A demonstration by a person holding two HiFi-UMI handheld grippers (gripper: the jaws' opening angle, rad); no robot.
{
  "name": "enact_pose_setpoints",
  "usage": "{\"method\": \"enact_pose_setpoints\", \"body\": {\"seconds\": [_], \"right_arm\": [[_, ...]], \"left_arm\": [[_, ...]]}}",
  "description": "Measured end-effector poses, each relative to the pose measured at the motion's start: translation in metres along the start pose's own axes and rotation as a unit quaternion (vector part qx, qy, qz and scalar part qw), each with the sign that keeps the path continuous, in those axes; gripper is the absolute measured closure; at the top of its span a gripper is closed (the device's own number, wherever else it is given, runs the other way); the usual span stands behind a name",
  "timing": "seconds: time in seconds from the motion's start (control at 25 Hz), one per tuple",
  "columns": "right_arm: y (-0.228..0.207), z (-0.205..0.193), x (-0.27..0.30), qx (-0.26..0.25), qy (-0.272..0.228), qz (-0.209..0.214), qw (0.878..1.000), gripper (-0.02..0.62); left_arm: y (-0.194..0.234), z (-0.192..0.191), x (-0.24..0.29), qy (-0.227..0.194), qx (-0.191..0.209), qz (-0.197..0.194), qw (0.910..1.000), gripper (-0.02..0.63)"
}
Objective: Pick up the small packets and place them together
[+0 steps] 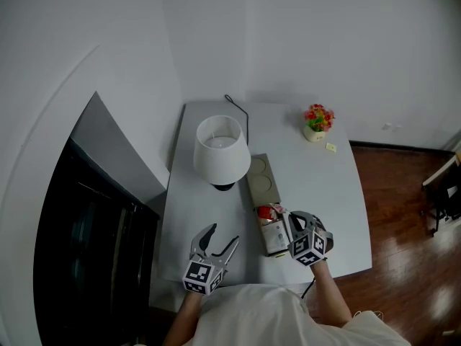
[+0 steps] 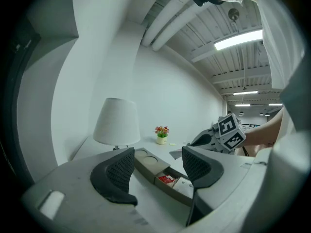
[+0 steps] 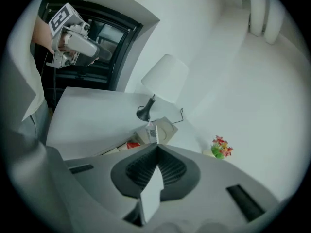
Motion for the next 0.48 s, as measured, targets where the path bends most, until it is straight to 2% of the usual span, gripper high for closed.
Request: {"method": "enact_pose_setpoints", "body": {"seconds": [0.2, 0.36, 0.48], "right_arm": [[-0.027, -0.015, -0.004, -0.014, -0.009, -0.011, 1.000, 0.592], [-0.048, -0.004, -0.004, -0.026, -0.031, -0.041, 0.998, 0.592], [-0.050, 0.007, 0.021, -0.046, -0.035, -0.043, 0.997, 0.592]], "left_arm": [[0.003, -0.002, 0.005, 0.008, 0.003, -0.010, 0.9999, 0.311], [0.003, -0.001, 0.011, 0.014, 0.005, -0.018, 0.9997, 0.311], [0.006, -0.002, 0.015, 0.019, 0.007, -0.017, 0.9996, 0.311]]}}
Point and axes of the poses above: the fingertips, and each gripper's own axes: x forward along the fingers, y to its left, z out of its top, the point moved 7 cm from there along -x, backward along the fingers, and after that the axes turned 2 degrees about z, right-handed, at the moved point
